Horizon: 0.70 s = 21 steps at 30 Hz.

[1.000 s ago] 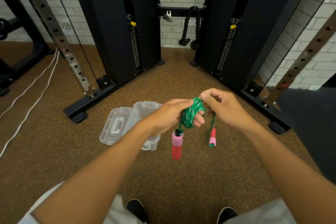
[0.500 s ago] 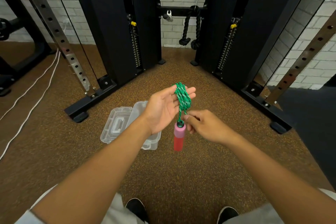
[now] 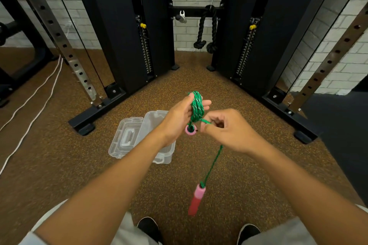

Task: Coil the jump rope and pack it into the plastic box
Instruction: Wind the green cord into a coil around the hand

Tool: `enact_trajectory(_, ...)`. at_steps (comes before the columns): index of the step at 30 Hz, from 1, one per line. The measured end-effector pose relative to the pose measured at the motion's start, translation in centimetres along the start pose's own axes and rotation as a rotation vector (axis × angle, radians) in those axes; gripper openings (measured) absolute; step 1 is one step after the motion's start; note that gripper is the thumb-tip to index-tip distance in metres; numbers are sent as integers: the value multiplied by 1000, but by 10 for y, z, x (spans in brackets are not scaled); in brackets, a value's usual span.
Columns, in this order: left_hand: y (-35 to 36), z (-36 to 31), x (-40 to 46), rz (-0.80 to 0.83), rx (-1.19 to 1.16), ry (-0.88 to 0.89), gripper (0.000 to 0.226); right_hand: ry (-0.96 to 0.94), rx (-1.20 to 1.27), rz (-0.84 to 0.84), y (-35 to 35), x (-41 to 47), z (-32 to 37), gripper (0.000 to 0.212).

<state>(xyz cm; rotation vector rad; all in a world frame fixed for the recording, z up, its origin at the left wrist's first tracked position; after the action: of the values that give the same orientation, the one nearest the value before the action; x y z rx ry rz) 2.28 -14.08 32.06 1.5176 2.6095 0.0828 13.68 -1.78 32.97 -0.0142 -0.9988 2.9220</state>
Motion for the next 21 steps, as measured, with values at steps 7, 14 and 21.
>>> enact_trajectory(7,-7,11,-1,8,365,-107,85,-45,-102,-136,-18,-4,8,16)
enact_trajectory(14,6,-2,-8,127,406,-8,49,-47,-151,-252,-22,-5,9,9)
enact_trajectory(21,-1,2,-2,235,270,6,24,-43,-69,-300,-22,1,-6,7)
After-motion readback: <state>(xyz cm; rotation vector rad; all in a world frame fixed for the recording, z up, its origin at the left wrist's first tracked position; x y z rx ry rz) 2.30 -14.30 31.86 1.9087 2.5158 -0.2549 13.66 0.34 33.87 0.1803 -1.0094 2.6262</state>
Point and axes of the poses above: each hand's wrist, its own x-axis towards the middle knuckle, its own y-axis out of the palm, z = x × y, the point moved 1 cm from there along x, towards the middle knuckle, and after that the axes turned 8 degrees about z, right-handed, at the moved point
